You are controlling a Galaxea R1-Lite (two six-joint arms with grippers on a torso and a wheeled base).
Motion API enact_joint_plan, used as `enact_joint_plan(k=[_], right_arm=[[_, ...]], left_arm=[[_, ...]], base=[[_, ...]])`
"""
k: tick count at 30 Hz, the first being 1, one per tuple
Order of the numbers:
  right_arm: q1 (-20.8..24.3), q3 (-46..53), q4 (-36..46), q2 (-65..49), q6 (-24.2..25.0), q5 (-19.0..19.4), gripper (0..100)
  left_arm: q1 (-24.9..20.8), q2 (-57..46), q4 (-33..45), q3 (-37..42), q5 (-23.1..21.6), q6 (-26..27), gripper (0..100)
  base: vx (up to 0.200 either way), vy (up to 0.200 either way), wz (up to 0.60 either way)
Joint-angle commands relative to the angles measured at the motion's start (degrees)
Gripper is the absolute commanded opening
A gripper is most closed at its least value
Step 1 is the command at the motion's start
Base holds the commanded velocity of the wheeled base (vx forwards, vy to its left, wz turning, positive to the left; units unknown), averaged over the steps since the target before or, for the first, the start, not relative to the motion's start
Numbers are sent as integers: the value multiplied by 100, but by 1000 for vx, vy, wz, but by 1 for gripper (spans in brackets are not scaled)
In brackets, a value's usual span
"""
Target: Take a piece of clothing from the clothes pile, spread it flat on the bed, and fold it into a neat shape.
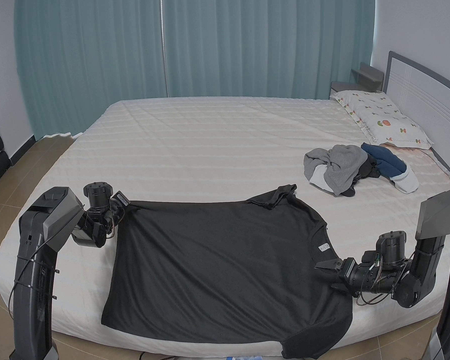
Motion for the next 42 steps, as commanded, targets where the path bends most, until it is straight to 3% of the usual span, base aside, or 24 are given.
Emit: enact_joint_plan(k=[1,2,3,11,15,19,20,23,24,25,28,29,33,42], right_arm=[[-2,-1,-2,8,0,1,100],[-2,-1,-2,8,0,1,100],[-2,-1,-2,8,0,1,100],[-45,-256,-63,-36,9,-51,100],[60,-599,-98,-71,0,-429,100],[227,-1012,7,-106,-44,-851,100],[280,-1443,227,-194,-88,-1036,100],[429,-2498,1466,-422,-132,-1124,100],[429,-2498,1466,-422,-132,-1124,100],[552,-3306,2442,-361,-167,-1220,100],[640,-3974,3057,-141,-308,-1449,100],[675,-4572,3277,219,-703,-1748,100],[675,-5407,3558,870,-1653,-2134,100],[552,-7156,4155,2206,-2663,-2969,100]], left_arm=[[9,-4,139,-4,2,-1,0],[9,-13,209,-4,2,-1,0],[9,-21,253,-4,-7,-9,100],[9,-74,244,145,2,-132,100],[89,-496,244,515,-42,-853,100],[132,-812,253,857,-139,-1134,100],[132,-900,227,1033,-209,-1170,100],[132,-971,227,1209,-236,-1178,100],[132,-971,227,1209,-236,-1178,100],[124,-988,227,1297,-236,-1213,100],[124,-1006,227,1394,-236,-1249,100],[115,-1023,227,1446,-236,-1266,100],[106,-1023,227,1473,-236,-1275,100],[106,-1032,209,1578,-236,-1266,100]], base=[[0,0,0],[0,0,0],[0,0,0],[0,0,0],[0,0,0],[0,0,0],[0,0,0],[0,0,0],[0,0,0],[0,0,0],[0,0,0],[0,0,0],[0,0,0],[0,0,0]])
